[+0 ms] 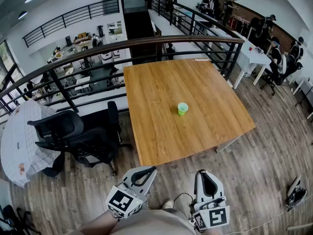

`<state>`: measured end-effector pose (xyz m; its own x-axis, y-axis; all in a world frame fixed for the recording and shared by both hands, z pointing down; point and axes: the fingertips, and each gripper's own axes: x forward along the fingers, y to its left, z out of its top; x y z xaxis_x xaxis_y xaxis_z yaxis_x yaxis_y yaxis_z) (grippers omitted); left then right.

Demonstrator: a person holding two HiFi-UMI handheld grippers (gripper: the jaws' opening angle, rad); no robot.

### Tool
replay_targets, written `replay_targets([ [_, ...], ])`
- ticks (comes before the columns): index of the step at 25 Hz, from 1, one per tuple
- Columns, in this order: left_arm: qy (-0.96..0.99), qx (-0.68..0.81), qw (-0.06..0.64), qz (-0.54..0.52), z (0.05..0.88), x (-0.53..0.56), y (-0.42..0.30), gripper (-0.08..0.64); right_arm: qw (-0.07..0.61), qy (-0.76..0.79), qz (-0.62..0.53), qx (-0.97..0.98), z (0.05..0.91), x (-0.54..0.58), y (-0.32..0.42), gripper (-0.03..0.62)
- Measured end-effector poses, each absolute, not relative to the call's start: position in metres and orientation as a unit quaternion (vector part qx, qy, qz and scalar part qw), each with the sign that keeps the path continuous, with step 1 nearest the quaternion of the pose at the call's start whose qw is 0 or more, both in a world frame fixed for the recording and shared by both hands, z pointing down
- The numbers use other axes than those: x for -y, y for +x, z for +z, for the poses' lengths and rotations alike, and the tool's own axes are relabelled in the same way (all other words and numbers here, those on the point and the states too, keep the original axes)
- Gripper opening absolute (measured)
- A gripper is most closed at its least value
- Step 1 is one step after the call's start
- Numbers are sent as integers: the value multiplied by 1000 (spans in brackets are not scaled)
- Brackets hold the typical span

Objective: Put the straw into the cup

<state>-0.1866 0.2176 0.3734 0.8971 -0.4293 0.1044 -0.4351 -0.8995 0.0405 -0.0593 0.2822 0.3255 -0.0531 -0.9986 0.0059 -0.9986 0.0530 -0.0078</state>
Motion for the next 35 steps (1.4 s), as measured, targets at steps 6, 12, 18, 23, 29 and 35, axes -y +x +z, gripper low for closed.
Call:
replay_targets([
  [6,975,214,36,50,371,-223,-180,14,6,-690,-8,-724,321,-283,-57,34],
  [12,976,207,36,50,374,-227,-175,12,12,-701,-17,-713,325,-290,-46,34],
  [18,977,203,47,51,372,-234,-158,14,11,-695,-21,-718,328,-296,-35,34],
  [23,977,202,37,58,373,-243,-142,12,15,-693,-27,-720,331,-301,-20,34],
  [29,975,210,41,60,380,-249,-124,14,19,-693,-29,-720,337,-309,3,34],
  [35,973,219,42,66,383,-256,-101,14,26,-692,-30,-721,335,-320,27,34],
])
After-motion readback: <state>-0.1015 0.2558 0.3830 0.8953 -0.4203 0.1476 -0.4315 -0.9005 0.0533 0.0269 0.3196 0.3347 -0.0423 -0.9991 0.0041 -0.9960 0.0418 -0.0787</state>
